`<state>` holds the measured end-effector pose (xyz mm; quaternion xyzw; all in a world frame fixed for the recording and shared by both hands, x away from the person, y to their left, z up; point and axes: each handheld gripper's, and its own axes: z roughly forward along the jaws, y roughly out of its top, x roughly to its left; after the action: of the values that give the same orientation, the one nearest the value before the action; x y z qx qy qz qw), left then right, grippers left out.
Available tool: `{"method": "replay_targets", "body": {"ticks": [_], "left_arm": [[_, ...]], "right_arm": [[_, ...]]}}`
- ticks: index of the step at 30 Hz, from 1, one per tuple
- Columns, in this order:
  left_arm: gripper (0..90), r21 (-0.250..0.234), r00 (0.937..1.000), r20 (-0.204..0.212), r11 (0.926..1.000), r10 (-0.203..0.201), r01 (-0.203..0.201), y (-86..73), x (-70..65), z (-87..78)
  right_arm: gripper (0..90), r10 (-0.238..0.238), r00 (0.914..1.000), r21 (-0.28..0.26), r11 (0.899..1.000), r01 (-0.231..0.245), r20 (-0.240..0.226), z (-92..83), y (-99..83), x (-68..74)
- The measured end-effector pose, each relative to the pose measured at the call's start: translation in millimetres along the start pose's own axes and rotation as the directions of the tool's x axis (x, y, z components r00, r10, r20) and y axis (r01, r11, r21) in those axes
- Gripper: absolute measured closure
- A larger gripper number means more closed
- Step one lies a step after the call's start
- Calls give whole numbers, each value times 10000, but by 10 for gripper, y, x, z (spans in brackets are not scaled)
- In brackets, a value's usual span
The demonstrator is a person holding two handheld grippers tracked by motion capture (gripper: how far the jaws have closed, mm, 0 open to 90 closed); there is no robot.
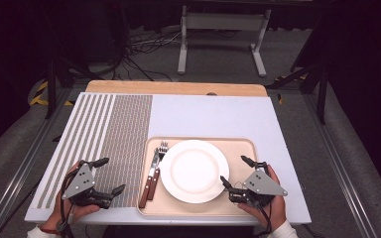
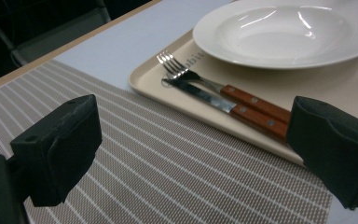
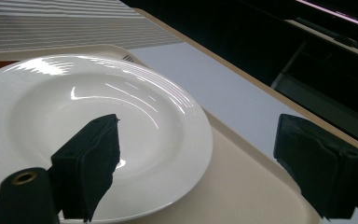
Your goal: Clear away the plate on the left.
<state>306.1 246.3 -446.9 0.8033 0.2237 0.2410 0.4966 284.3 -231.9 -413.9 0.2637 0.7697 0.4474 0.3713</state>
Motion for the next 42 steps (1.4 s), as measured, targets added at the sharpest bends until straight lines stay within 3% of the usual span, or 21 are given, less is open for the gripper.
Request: {"method": "replay_targets", "body": {"ticks": [2,6,15,42], "left_arm": [[44,25,9993,104,9994,-351,351,-36,29,-12],[41,-77,9990,-29,9990,-451,451,-45,50,-56],[36,-108,9994,-203,9996,-269,267,-16,39,-53],[49,-51,9993,-203,9995,-325,324,-25,34,-29]], "right_arm": [[145,215,9998,17,9998,-215,-55,11,-28,-19],[139,326,9994,50,9995,-326,-140,7,-56,-38],[143,399,9992,-286,9988,-400,-44,-51,-46,-61],[159,261,9996,-119,9996,-262,-81,-29,-21,-37]]}}
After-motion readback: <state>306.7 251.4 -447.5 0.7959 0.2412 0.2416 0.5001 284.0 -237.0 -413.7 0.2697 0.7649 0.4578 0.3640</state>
